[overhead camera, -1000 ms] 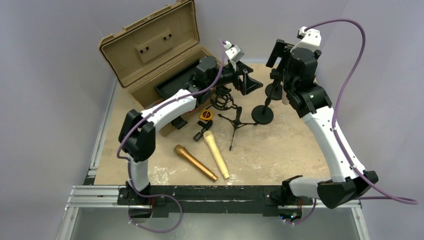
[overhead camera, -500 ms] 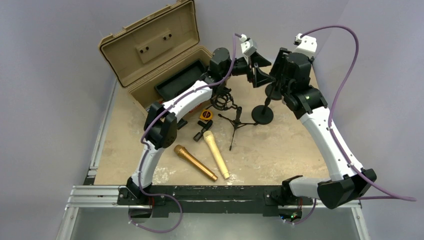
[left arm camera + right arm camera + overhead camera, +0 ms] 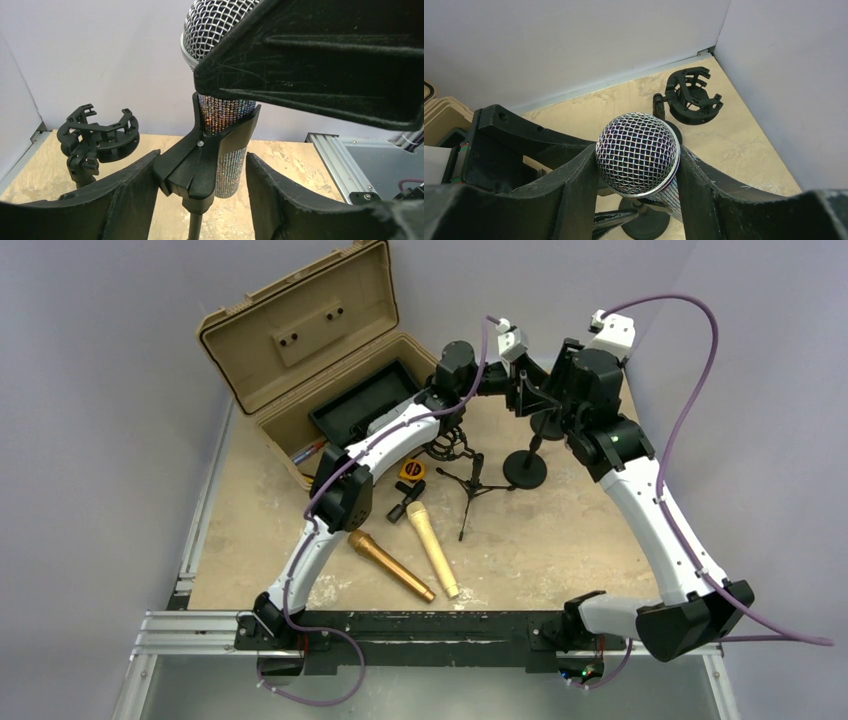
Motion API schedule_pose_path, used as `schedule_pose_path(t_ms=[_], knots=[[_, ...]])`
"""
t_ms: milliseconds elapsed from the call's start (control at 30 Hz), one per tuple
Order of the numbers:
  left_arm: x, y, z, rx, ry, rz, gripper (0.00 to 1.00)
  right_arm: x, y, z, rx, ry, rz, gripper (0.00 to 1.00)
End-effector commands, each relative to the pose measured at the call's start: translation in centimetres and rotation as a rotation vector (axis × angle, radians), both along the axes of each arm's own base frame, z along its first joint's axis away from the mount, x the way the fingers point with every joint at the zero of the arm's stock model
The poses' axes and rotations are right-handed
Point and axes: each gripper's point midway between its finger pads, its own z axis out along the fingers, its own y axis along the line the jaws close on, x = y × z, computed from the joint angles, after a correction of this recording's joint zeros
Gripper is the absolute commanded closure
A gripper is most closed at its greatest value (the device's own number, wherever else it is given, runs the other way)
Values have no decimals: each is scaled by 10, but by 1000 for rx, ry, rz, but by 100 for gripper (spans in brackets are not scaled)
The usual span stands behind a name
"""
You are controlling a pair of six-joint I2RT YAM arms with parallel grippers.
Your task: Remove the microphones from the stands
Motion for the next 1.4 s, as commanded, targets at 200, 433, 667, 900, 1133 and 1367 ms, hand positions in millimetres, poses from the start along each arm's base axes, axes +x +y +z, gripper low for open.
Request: schedule_pose_path(t_ms=[200, 433, 667, 900, 1133, 1367], knots=[[-21, -3, 34, -69, -113, -61, 71, -8, -5, 16, -7, -50, -3, 75], [-28, 4, 35, -53, -100, -45, 100, -10, -13, 25, 0, -81, -49, 100], [-26, 7, 25, -22, -57, -17, 100, -40, -30, 116, 64, -338, -89, 100], [-26, 5, 20, -1, -42, -16, 100, -75, -34, 201, 86, -551, -31, 100], [-14, 8, 28, 19, 6, 91, 56, -102, -68, 193, 150, -517, -207, 100], [-20, 25, 63, -8, -1, 153, 5, -95, -60, 116, 200, -382, -195, 100]])
